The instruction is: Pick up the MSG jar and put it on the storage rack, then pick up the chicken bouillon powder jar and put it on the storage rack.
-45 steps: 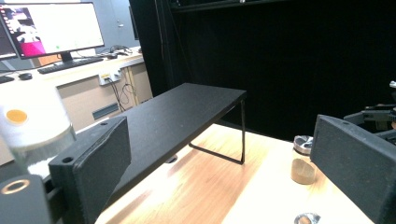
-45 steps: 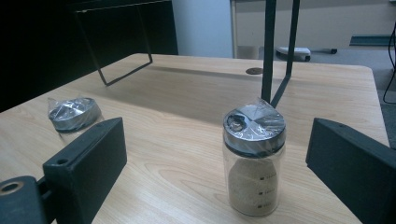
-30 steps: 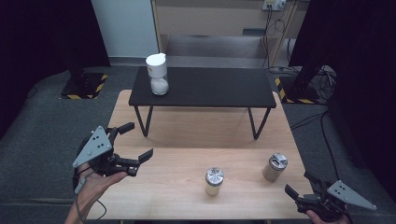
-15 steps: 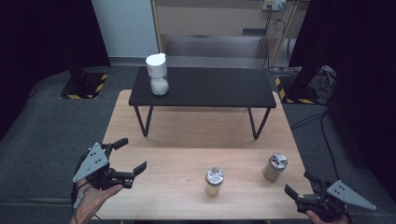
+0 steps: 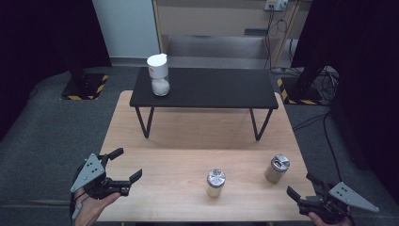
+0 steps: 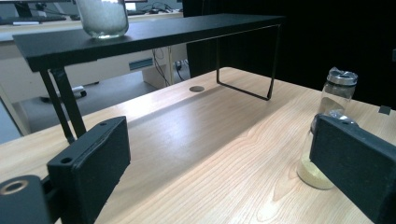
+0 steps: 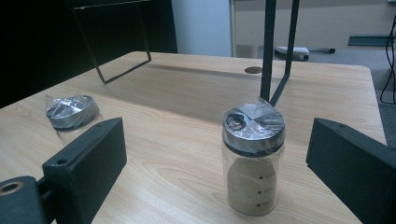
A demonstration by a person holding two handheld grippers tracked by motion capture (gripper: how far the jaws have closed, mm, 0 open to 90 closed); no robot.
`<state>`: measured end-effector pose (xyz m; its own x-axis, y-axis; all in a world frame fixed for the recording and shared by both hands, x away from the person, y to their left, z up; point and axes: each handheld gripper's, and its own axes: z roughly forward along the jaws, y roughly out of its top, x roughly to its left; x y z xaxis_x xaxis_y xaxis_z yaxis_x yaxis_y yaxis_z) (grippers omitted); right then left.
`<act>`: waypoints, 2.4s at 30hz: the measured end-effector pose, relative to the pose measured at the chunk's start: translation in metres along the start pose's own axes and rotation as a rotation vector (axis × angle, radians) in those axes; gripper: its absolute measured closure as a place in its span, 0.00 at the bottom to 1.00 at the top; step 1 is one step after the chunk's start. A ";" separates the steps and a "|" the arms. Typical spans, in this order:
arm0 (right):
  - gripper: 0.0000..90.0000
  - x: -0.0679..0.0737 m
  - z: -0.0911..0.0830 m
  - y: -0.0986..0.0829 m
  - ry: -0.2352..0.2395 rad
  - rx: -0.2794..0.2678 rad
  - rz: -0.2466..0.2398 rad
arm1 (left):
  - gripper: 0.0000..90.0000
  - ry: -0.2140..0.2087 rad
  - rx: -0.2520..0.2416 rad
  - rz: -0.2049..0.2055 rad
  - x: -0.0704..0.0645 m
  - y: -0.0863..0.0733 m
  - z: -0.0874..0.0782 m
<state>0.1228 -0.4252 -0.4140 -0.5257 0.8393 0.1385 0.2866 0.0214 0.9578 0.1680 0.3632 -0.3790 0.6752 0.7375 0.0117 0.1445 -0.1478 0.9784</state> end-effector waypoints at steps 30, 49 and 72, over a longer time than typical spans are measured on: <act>0.06 0.000 0.000 0.000 -0.001 -0.001 -0.002 | 0.04 0.025 0.027 -0.038 0.004 -0.029 0.003; 0.05 0.001 0.000 0.000 0.005 -0.005 -0.013 | 0.00 -0.015 0.022 -0.061 0.011 -0.045 0.004; 0.02 0.003 -0.001 0.001 -0.003 -0.027 -0.019 | 0.00 -0.043 0.050 -0.054 0.015 -0.046 0.007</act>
<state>0.1207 -0.4233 -0.4126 -0.5289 0.8403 0.1192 0.2549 0.0233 0.9667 0.1767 0.3765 -0.4257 0.6955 0.7167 -0.0509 0.2168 -0.1417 0.9659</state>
